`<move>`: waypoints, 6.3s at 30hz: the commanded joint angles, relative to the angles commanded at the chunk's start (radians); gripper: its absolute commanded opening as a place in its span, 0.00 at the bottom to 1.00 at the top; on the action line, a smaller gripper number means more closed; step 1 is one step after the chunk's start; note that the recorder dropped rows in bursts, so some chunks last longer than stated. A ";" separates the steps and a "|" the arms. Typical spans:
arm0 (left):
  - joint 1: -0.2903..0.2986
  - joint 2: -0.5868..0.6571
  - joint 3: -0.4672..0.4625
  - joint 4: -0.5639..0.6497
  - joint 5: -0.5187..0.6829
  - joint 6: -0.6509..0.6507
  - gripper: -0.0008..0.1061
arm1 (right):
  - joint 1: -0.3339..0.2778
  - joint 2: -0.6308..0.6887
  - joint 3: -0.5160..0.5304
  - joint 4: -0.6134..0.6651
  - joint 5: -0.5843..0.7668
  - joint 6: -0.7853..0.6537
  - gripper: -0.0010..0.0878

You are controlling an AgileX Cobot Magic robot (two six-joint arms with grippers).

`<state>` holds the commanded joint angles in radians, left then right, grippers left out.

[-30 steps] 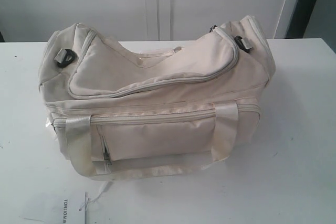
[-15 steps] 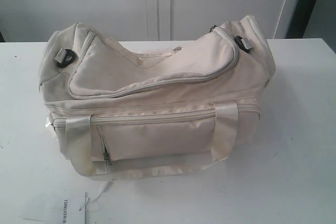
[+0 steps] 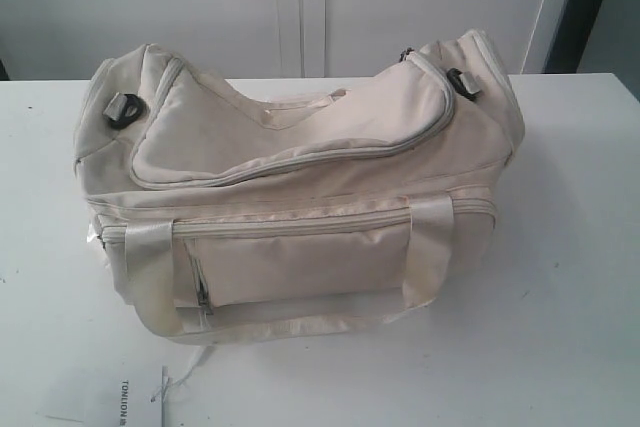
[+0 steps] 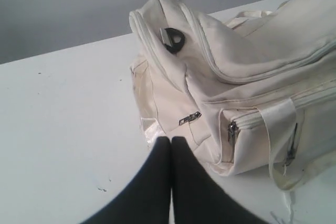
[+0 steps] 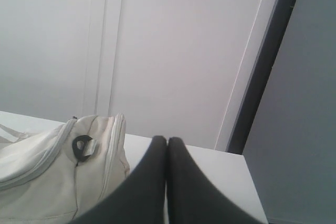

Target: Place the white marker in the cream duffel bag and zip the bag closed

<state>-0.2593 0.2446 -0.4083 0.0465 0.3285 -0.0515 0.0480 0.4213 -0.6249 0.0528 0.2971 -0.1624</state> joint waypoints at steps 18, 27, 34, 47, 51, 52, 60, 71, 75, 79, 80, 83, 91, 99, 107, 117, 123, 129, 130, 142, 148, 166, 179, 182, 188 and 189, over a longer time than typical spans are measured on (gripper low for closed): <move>0.153 -0.152 0.179 -0.018 -0.022 0.000 0.01 | 0.000 0.000 0.000 -0.003 0.000 0.000 0.01; 0.199 -0.216 0.257 -0.046 -0.029 0.002 0.01 | 0.000 0.000 0.000 -0.003 0.000 0.000 0.01; 0.199 -0.237 0.319 -0.046 -0.046 0.002 0.01 | 0.000 0.000 0.000 0.000 0.000 0.000 0.01; 0.199 -0.245 0.397 -0.046 -0.051 0.028 0.01 | 0.000 0.000 0.000 0.000 0.000 0.000 0.01; 0.199 -0.245 0.408 -0.046 -0.057 0.028 0.01 | 0.000 0.000 0.000 0.000 0.000 0.000 0.01; 0.199 -0.245 0.408 -0.046 -0.066 0.028 0.01 | 0.000 0.000 0.000 0.000 0.000 0.000 0.01; 0.199 -0.245 0.408 -0.046 -0.086 0.032 0.01 | 0.000 0.000 0.000 0.000 0.000 0.000 0.01; 0.199 -0.245 0.408 -0.046 -0.120 0.032 0.01 | 0.000 0.000 0.000 0.000 0.000 0.000 0.01; 0.199 -0.245 0.408 -0.046 -0.120 0.032 0.01 | 0.000 0.000 0.000 0.000 0.000 0.000 0.01; 0.199 -0.245 0.408 -0.046 -0.120 0.032 0.01 | 0.000 0.000 0.000 0.000 0.000 0.000 0.01; 0.199 -0.245 0.408 -0.046 -0.120 0.032 0.01 | 0.000 0.000 0.000 0.000 0.000 0.000 0.01; 0.199 -0.245 0.408 -0.046 -0.120 0.032 0.01 | 0.000 0.000 0.000 0.000 0.000 0.000 0.01; 0.199 -0.245 0.408 -0.046 -0.120 0.032 0.01 | 0.000 0.000 0.000 0.000 0.000 0.000 0.01; 0.199 -0.245 0.408 -0.046 -0.120 0.032 0.01 | 0.000 0.000 0.000 0.000 0.000 0.000 0.01; 0.199 -0.245 0.408 -0.046 -0.120 0.032 0.01 | 0.000 -0.079 0.069 -0.004 0.015 0.088 0.01; 0.199 -0.245 0.408 -0.046 -0.120 0.032 0.01 | 0.000 -0.186 0.192 -0.021 0.042 0.144 0.01; 0.199 -0.245 0.408 -0.046 -0.120 0.032 0.01 | 0.000 -0.279 0.289 -0.021 0.042 0.144 0.01; 0.199 -0.245 0.408 -0.046 -0.120 0.032 0.01 | 0.000 -0.376 0.385 -0.021 0.045 0.144 0.01; 0.199 -0.245 0.408 -0.046 -0.120 0.032 0.01 | 0.000 -0.393 0.400 -0.021 0.045 0.144 0.01; 0.199 -0.245 0.408 -0.046 -0.120 0.032 0.01 | 0.000 -0.421 0.513 -0.019 0.044 0.168 0.01; 0.199 -0.245 0.408 -0.046 -0.120 0.032 0.01 | 0.000 -0.421 0.554 -0.019 0.034 0.168 0.01; 0.199 -0.245 0.408 -0.046 -0.120 0.032 0.01 | 0.000 -0.421 0.625 -0.019 -0.008 0.162 0.01; 0.199 -0.245 0.408 -0.046 -0.120 0.032 0.01 | 0.000 -0.421 0.625 -0.023 0.025 0.162 0.01; 0.199 -0.245 0.408 -0.046 -0.120 0.032 0.01 | 0.000 -0.421 0.625 -0.023 0.025 0.162 0.01; 0.199 -0.245 0.408 -0.046 -0.120 0.032 0.01 | 0.000 -0.421 0.625 -0.023 0.038 0.162 0.01; 0.199 -0.245 0.408 -0.046 -0.120 0.032 0.01 | 0.000 -0.421 0.625 -0.023 0.038 0.162 0.01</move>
<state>-0.0603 0.0000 0.0000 0.0000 0.2089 -0.0191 0.0480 0.0000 0.0000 0.0294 0.3354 0.0000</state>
